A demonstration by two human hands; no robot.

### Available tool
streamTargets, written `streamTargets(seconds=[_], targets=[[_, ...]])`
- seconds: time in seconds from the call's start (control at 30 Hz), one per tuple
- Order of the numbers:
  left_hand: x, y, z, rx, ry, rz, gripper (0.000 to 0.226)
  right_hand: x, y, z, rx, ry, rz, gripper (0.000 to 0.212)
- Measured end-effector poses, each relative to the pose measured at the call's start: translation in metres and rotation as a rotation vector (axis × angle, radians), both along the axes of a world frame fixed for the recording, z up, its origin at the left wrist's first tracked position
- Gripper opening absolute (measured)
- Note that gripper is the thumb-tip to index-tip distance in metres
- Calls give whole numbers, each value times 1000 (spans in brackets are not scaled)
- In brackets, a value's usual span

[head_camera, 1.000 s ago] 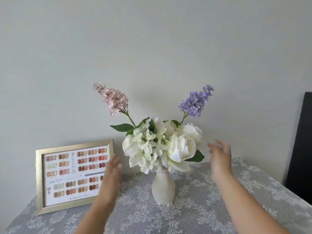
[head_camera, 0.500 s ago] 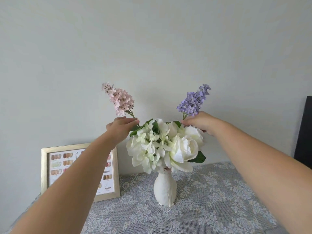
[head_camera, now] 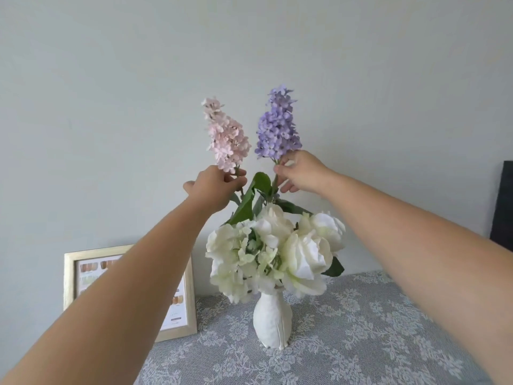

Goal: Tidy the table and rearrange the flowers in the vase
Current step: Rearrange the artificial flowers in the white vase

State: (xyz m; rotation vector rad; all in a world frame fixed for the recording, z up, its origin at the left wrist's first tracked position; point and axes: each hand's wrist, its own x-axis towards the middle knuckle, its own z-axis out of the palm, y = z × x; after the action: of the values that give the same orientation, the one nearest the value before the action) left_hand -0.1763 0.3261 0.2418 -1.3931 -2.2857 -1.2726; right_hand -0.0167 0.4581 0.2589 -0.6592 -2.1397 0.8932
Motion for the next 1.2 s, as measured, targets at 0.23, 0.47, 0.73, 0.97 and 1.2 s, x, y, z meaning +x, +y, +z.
streamTargets(seconds=[0.23,0.47,0.73,0.97,1.2], targets=[[6,14,-8,7,61,137,37,0,-4,-12,40,69,28,3],[8,26,-15,-102,66,82,34,6,5,-32,104,40,13,13],[4,25,-16,-182,119,72,30,12,23,-26,-71,246,-169,6],[10,29,-15,-234,214,70,33,6,14,-20,-26,261,-73,3],[16,41,-23,-410,250,93,33,9,9,-27,23,328,-110,6]])
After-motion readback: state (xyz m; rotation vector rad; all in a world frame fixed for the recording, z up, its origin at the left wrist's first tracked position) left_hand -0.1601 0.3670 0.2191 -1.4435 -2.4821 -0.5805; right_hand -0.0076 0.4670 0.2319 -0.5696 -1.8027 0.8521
